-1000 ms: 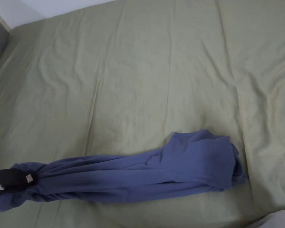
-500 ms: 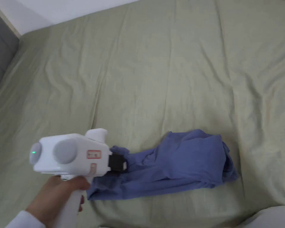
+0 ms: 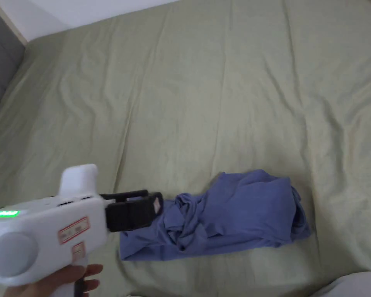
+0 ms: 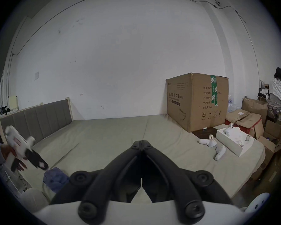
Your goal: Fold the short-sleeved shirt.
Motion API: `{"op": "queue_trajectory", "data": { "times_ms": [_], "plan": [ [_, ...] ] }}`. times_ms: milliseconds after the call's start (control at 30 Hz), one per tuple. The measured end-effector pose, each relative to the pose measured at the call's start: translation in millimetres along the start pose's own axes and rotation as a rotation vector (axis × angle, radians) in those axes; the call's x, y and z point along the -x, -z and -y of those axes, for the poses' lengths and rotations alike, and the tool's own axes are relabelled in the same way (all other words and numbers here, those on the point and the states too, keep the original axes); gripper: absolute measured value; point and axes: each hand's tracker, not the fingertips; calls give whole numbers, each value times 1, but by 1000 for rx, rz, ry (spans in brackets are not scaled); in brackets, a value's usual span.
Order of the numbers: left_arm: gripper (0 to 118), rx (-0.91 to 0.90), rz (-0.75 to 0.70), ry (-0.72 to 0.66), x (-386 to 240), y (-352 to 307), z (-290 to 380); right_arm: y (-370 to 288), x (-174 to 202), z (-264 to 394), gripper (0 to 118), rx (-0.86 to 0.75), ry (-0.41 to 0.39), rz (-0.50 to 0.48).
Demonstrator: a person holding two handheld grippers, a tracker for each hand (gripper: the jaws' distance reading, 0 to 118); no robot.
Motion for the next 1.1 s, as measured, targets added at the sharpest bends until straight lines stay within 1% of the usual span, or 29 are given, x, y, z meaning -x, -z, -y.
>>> {"op": "queue_trajectory", "data": {
  "times_ms": [33, 67, 100, 133, 167, 200, 233, 267, 300, 367, 400, 500, 567, 600, 667, 767, 867, 967, 1100],
  "plan": [
    [115, -61, -50, 3, 3, -15, 1, 0, 3, 0, 0, 1, -1, -6],
    [111, -89, -103, -9, -1, -21, 5, 0, 5, 0, 0, 1, -4, -11],
    [89, -99, -187, -50, 1, -23, 8, 0, 8, 0, 0, 2, -7, -16],
    [42, -107, -250, -92, 3, -19, 10, 0, 11, 1, 0, 4, -10, -22],
    [0, -111, -246, -112, 7, -9, 13, 0, 12, 1, 0, 7, -11, -27],
    [0, -90, -266, -101, 6, 3, 21, 1, 14, 1, 0, 8, -13, -31],
    [0, -55, -225, -139, 7, 16, 23, 1, 16, 0, 0, 9, -15, -33],
    [0, 16, -187, -138, 5, 30, 25, 1, 17, -1, 0, 12, -17, -33],
    [0, 4, -194, -136, -2, 41, 31, 0, 17, -1, 0, 11, -23, -34],
    [0, 83, -183, -139, -23, 79, 45, 0, 17, -2, 0, 11, -37, -25],
    [0, 77, -154, -146, -30, 91, 50, 0, 16, -3, 0, 12, -39, -22],
    [0, 181, -75, -190, -53, 124, 60, 2, 12, -3, 0, 17, -43, -7],
    [0, 227, -71, -163, -71, 143, 68, 3, 9, -3, 0, 20, -41, 2],
    [0, 221, -65, -167, -77, 147, 65, 3, 9, -3, 0, 23, -41, 7],
    [0, 212, -23, -180, -90, 145, 65, 4, 6, -2, 0, 27, -43, 11],
    [0, 219, 20, -125, -107, 146, 63, 7, 5, 0, 0, 39, -45, 12],
    [0, 231, 67, -92, -109, 148, 58, 9, 6, 1, 0, 45, -43, 7],
    [0, 203, 194, -102, -100, 127, 42, 9, 9, 0, 0, 46, -42, -6],
    [0, 116, 392, -167, -67, 79, 11, 9, 13, -3, 0, 49, -56, -15]
  ]
}}
